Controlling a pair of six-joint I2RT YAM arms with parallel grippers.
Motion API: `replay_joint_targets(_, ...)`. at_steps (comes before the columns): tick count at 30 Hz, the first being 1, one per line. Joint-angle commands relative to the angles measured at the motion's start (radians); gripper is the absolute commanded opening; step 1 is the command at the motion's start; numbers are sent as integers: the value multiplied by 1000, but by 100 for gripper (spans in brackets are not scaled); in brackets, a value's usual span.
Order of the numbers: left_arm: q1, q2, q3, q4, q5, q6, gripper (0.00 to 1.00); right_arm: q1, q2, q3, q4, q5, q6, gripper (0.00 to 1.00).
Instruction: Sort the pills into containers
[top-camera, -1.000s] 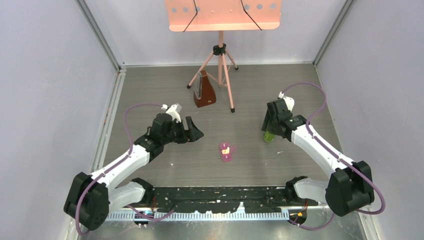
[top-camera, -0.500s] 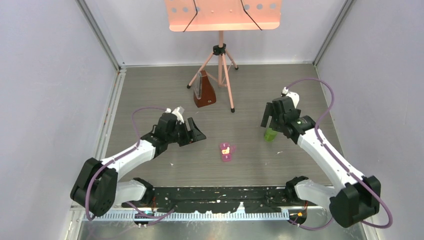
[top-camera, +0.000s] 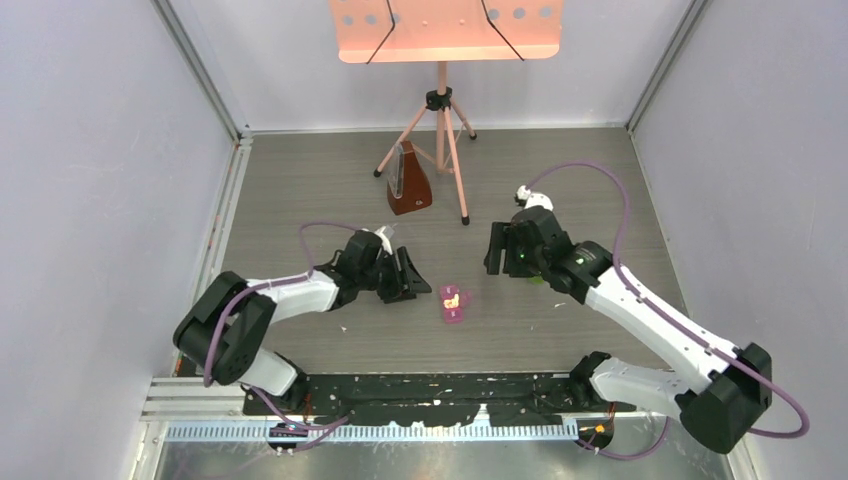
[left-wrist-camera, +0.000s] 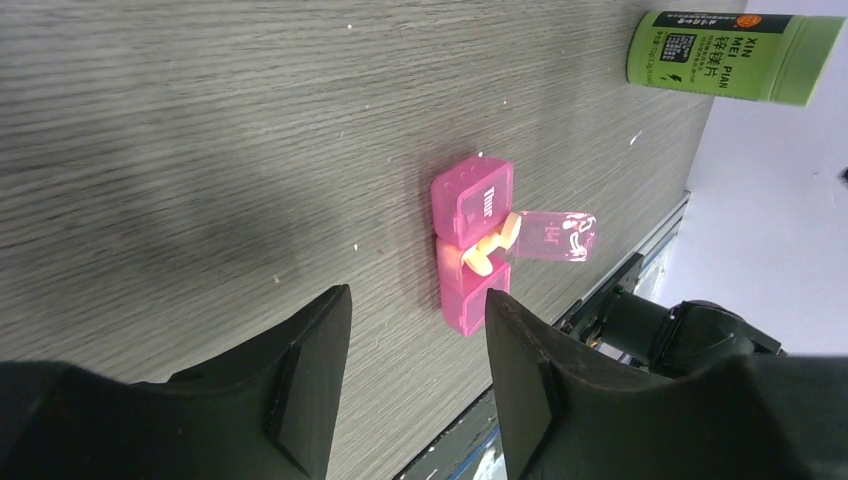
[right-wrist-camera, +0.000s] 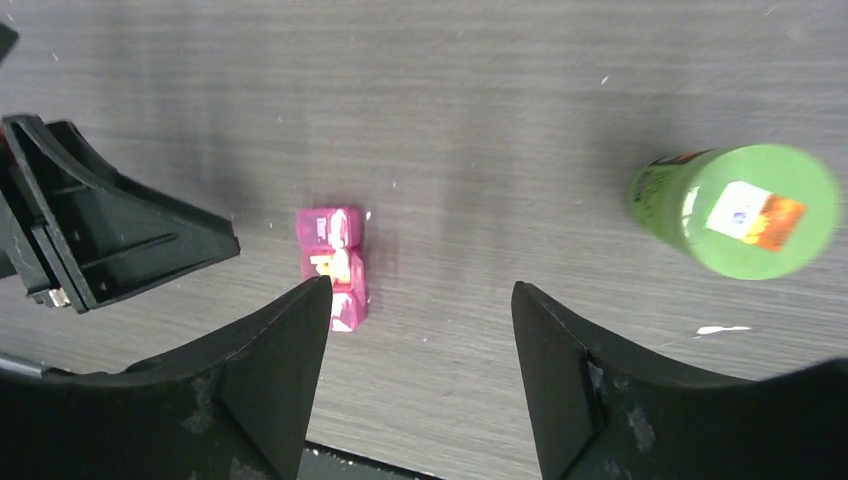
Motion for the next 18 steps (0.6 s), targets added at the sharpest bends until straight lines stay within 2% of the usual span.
replay_joint_targets(1, -22, 54, 55, 83, 21, -56, 53, 29, 77, -27, 73, -74, 69, 75)
replay_joint_targets(6, -24, 109, 67, 126, 29, -99, 54, 38, 194, -8, 95, -122, 61, 78)
replay_joint_targets(18, -31, 179, 121, 116, 42, -170, 49, 61, 365, 32, 146, -168, 60, 73)
